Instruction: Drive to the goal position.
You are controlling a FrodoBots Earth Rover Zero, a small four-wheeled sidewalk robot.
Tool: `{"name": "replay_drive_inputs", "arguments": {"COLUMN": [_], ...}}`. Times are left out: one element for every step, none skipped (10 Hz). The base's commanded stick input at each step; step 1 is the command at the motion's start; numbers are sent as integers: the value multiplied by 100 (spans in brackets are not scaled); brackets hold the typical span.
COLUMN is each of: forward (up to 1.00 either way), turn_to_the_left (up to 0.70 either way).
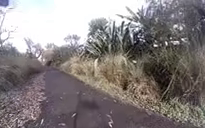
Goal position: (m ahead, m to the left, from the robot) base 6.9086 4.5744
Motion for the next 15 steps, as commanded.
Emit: {"name": "replay_drive_inputs", "arguments": {"forward": [85, 85, 85, 85, 85, 85, 85, 85, 85, 85, 85, 85, 85, 85, 85], "turn_to_the_left": [34, 34, 34, 34, 34, 34, 34, 34, 34, 34, 34, 0, 0, 0, 0]}}
